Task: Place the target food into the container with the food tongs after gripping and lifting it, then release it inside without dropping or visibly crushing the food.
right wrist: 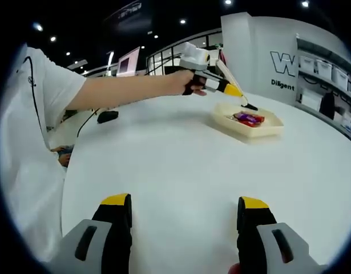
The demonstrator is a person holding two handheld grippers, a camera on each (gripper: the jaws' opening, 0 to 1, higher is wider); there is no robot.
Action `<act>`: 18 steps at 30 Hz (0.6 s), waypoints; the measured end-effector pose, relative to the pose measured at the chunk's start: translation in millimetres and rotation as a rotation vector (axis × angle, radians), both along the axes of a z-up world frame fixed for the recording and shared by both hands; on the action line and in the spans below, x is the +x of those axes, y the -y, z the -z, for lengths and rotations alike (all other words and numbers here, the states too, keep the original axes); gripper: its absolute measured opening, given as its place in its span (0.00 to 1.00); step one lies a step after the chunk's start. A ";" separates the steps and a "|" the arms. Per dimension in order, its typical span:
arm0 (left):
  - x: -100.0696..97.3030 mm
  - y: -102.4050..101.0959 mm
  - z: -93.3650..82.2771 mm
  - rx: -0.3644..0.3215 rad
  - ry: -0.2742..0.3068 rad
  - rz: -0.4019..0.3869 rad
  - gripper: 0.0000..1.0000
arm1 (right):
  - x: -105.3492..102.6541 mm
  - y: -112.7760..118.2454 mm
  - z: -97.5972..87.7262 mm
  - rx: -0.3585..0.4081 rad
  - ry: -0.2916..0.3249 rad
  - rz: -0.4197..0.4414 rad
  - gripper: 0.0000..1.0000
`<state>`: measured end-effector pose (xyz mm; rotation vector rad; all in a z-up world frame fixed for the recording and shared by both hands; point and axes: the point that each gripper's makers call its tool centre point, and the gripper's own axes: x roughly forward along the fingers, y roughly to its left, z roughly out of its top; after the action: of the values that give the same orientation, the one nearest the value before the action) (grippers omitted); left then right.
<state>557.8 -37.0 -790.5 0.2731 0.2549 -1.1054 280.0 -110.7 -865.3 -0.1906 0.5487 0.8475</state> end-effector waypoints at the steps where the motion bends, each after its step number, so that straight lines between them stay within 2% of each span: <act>1: 0.9 0.2 0.5 0.000 -0.002 -0.001 0.15 | 0.0 0.2 0.3 0.000 -0.001 0.001 0.73; 18: 11.8 1.0 13.0 0.011 -0.029 0.001 0.15 | -1.0 2.7 1.4 -0.002 -0.006 0.008 0.73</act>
<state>569.6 -38.0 -803.5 0.2669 0.2870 -1.1102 278.9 -113.4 -866.7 -0.1875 0.5551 0.8401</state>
